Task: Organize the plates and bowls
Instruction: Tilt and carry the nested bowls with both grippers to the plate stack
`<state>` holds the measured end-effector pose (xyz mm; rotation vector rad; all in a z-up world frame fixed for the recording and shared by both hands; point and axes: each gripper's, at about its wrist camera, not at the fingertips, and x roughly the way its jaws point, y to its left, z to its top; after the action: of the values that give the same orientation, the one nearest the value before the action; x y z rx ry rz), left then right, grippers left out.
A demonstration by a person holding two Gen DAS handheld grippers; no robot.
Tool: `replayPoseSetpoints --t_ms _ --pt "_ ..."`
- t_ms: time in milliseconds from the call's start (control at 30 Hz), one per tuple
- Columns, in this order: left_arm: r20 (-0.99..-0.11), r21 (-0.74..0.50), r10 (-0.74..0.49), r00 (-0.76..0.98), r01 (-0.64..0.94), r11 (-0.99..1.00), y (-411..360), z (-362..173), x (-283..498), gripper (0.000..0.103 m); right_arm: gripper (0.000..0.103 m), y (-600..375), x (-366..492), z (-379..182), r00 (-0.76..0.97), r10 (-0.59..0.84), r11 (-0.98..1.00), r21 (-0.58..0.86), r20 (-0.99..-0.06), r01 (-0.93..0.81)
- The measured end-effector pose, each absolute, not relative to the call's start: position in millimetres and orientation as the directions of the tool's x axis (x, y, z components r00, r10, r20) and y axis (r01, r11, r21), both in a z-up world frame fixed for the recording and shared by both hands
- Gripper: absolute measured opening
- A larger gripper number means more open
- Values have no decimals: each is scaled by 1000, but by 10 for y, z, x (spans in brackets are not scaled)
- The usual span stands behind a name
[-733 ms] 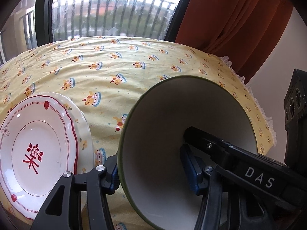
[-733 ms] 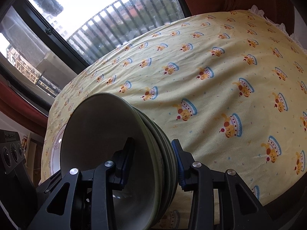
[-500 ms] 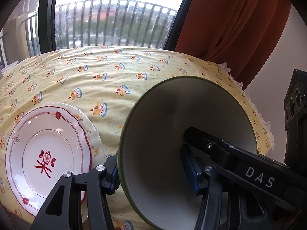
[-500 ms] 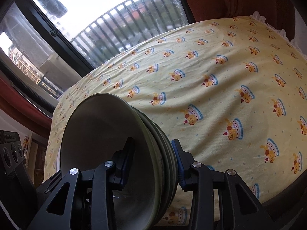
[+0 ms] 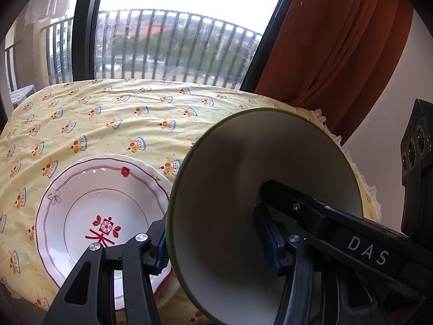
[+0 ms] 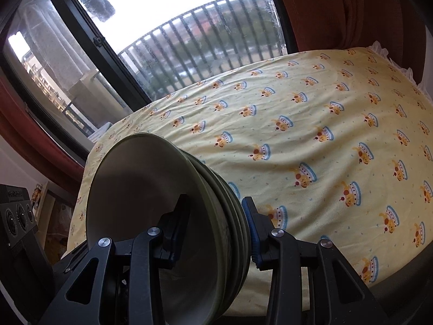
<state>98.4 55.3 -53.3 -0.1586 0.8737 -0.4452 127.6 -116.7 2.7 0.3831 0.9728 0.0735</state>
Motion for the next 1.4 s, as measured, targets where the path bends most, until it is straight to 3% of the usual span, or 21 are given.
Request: replayPoseSetpoints --t_ms 767,1400 --pt "-713 -351 -399 577 198 915 1221 -639 1055 55 42 -180 1528 -94 501 272 944 328 -821 24" --pt "-755 -379 -384 531 125 917 1328 -775 1299 55 42 319 1877 -364 407 294 944 329 -865 16"
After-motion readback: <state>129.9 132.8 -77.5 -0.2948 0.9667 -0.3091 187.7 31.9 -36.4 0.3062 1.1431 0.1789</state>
